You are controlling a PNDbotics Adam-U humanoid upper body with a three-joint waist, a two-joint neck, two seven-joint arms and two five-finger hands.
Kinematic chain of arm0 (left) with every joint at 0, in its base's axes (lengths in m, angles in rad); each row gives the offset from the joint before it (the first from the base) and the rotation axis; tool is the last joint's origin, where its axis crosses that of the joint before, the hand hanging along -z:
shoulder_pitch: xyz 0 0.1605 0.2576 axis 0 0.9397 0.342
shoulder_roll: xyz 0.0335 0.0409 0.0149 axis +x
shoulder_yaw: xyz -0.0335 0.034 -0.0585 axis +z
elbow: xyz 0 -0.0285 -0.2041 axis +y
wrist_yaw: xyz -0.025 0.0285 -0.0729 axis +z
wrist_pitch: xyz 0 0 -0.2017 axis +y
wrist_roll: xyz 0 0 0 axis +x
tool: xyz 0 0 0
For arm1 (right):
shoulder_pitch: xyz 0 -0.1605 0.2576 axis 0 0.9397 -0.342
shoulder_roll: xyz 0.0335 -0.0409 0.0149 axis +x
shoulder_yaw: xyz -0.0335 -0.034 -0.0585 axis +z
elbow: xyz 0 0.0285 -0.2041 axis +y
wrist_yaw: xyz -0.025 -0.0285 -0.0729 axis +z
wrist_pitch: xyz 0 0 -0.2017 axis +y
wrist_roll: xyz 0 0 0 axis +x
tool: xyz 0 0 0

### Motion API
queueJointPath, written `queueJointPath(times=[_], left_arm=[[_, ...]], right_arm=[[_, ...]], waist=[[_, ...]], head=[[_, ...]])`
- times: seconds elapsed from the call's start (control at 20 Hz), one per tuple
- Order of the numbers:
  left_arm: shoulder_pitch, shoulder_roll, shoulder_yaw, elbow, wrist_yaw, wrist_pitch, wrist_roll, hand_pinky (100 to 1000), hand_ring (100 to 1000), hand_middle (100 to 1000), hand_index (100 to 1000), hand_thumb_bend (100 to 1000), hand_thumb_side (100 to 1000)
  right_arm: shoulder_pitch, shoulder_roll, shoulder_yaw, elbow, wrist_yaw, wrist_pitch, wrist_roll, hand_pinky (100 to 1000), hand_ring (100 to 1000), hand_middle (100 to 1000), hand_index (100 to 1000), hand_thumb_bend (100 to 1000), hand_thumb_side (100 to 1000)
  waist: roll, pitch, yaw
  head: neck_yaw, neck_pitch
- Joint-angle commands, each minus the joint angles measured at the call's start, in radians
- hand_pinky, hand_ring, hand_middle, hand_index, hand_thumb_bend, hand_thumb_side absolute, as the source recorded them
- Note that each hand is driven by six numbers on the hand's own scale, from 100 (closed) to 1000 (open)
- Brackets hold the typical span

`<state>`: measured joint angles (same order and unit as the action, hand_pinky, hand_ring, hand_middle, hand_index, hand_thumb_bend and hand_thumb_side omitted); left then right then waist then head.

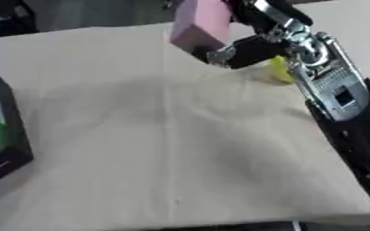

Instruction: Pick up the objects with one hand, pass them to the other hand, and then place them into the box on the other side of the table.

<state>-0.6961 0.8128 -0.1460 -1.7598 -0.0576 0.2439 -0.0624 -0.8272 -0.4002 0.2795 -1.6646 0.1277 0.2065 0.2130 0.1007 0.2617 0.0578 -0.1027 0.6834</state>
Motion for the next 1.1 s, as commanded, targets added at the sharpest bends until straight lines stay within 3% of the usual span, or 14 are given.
queueJointPath(times=[0.05,0.55,1.1], left_arm=[[-0.031,0.047,-0.012,-0.018,-0.007,-0.013,-0.062,848,738,721,815,637,514],[-0.096,0.055,-0.081,-0.062,-0.014,-0.05,-0.238,848,755,739,823,656,504],[-0.177,0.051,-0.176,-0.133,-0.07,-0.017,-0.381,859,788,781,852,685,502]], right_arm=[[-0.022,0.008,0.014,-0.013,0.002,-0.006,-0.013,792,668,485,548,415,100],[-0.028,0.057,0.067,0.016,0.012,-0.023,-0.012,792,668,485,550,418,100],[-0.041,0.097,0.117,0.062,0.058,-0.061,-0.014,796,671,487,553,418,100]], waist=[[0.012,-0.045,0.005],[0.012,-0.043,0.018],[0.015,-0.044,0.03]], head=[[0.008,0.001],[0.015,0.006],[0.011,0.013]])
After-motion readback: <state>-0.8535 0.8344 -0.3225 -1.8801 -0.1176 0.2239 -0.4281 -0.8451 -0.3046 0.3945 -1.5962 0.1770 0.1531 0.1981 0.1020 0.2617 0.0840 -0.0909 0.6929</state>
